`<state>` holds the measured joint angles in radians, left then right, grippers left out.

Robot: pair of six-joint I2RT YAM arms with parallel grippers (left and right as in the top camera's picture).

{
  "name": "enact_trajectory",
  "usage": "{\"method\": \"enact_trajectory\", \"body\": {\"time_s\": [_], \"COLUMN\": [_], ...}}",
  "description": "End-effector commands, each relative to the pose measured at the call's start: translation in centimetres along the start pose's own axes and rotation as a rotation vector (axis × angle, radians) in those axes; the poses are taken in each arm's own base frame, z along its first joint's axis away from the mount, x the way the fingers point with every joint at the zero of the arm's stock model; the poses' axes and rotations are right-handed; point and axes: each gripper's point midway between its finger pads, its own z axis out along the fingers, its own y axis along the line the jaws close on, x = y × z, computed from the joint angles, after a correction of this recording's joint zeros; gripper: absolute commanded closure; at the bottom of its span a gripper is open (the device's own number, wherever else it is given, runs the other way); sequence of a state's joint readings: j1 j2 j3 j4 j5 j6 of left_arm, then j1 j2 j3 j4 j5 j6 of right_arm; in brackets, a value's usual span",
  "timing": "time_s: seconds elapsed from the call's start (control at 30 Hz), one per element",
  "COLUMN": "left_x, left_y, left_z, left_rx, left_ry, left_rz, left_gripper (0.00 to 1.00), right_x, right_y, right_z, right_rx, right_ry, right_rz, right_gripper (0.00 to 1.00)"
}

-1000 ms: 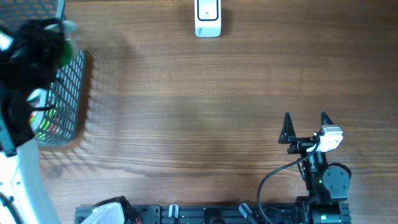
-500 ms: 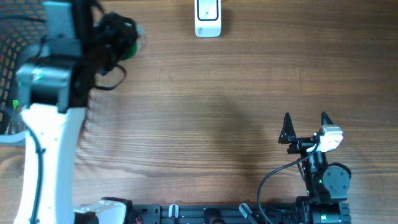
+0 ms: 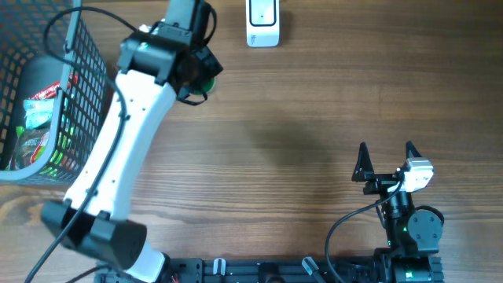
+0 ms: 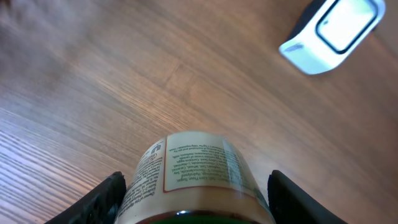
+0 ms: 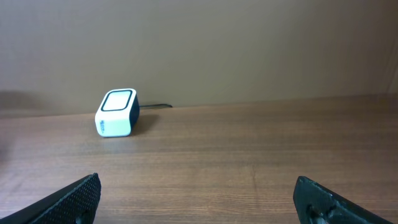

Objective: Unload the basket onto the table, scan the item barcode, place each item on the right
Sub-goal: 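Lift the jar out and carry it toward the white scanner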

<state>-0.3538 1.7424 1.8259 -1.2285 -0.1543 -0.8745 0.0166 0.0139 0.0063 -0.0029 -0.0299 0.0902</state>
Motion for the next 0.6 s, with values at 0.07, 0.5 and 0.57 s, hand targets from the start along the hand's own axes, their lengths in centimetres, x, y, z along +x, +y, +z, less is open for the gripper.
{"method": "enact_trajectory", "body": {"time_s": [0.07,0.5,0.57], "left_x": [1.5,5.6,5.8], "left_y": [-0.8,1.9,1.9], "left_z": [2.7,8.3,8.8], "left_rx": [-0.06,-0.214,-0.209], "left_ry": [0.024,0.095,0.093], "left_rz": [0.011,0.046,0.046], "left_gripper": [0.66,0.67,0.66], "right_x": [0.1,0.1,0.1], "right_y": [0.2,0.2,0.2], "right_z": [0.0,0.0,0.0], "right_rx": [-0.014,-0.013,-0.013], "right_ry": [0.002,0.002,0.002], "right_rz": [0.015,0.015,0.015], "right_gripper": [0.0,0.0,0.0]}}
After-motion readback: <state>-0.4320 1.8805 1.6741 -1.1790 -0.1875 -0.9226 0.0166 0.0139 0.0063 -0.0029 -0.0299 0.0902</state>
